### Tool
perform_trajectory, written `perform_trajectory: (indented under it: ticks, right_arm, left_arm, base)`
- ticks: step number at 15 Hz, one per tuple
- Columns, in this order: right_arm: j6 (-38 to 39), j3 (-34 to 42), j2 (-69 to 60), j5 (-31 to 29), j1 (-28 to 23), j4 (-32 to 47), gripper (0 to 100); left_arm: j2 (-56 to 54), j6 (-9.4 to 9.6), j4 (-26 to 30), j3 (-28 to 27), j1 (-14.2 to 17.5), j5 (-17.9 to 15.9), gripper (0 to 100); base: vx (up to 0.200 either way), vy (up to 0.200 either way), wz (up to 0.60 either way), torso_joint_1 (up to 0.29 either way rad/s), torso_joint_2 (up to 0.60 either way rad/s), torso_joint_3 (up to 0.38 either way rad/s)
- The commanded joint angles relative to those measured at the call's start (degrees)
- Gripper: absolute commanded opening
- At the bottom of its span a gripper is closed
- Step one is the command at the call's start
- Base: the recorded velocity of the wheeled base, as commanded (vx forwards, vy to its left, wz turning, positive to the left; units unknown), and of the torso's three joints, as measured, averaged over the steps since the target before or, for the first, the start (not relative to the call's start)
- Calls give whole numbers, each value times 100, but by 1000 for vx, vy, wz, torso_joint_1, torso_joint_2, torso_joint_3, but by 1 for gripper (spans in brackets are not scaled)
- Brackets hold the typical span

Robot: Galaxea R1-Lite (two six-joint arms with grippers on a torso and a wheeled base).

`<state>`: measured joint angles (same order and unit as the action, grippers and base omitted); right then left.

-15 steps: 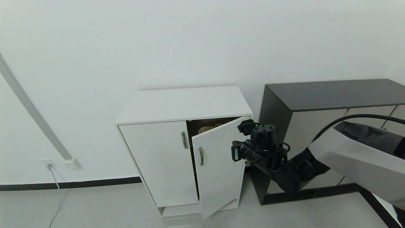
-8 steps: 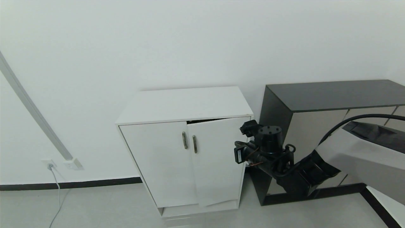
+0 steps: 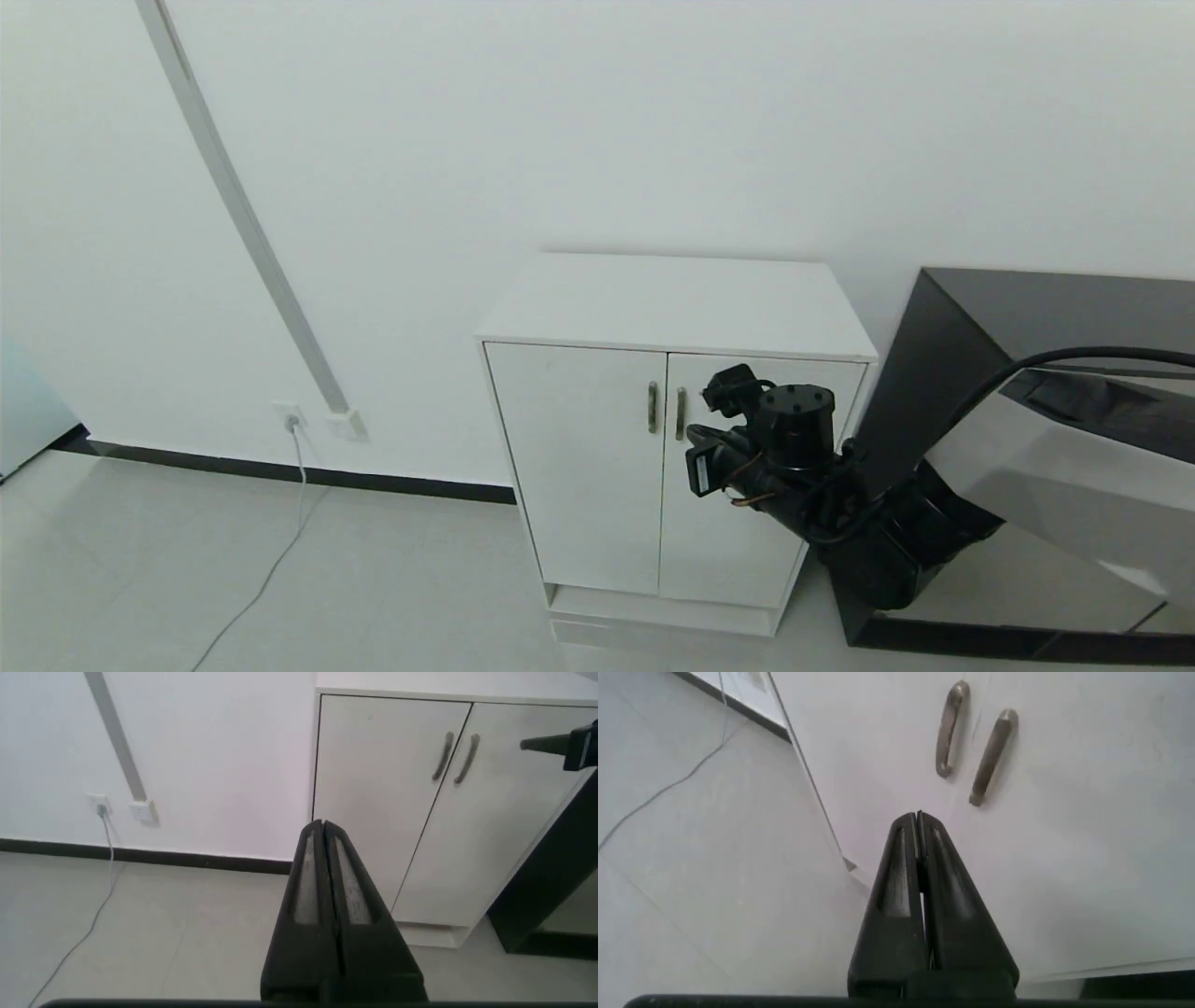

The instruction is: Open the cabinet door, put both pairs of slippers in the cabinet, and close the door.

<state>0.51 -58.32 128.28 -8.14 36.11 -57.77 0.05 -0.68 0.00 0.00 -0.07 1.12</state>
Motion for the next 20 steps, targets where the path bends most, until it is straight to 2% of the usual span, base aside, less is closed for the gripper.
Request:
perform_trajectory:
  ticks: [1,3,8,13,20]
  right_arm:
    - [-51,181,13,-3,-16,-155,0]
    - [-324,339,13,15,-122,-349,0]
    - [-499,541,65,67,-130,-780,0]
    - [-622,638,197,111,-130,-1272,0]
    - [-570,1358,-172,129,72,-1105,0]
  left_arm:
    - [4,-2,0,0,-1,2,0]
    - [4,-2,0,0,-1,2,0]
    - [4,-2,0,0,-1,2,0]
    - [4,-2,0,0,-1,2,0]
    - [4,-2,0,0,-1,2,0]
  base:
    - [0,0,0,0,0,0]
    - [0,0,0,0,0,0]
    - [0,0,-600,-48,111,64]
    - [0,0,0,-63,148,82]
    - [0,0,0,0,0,0]
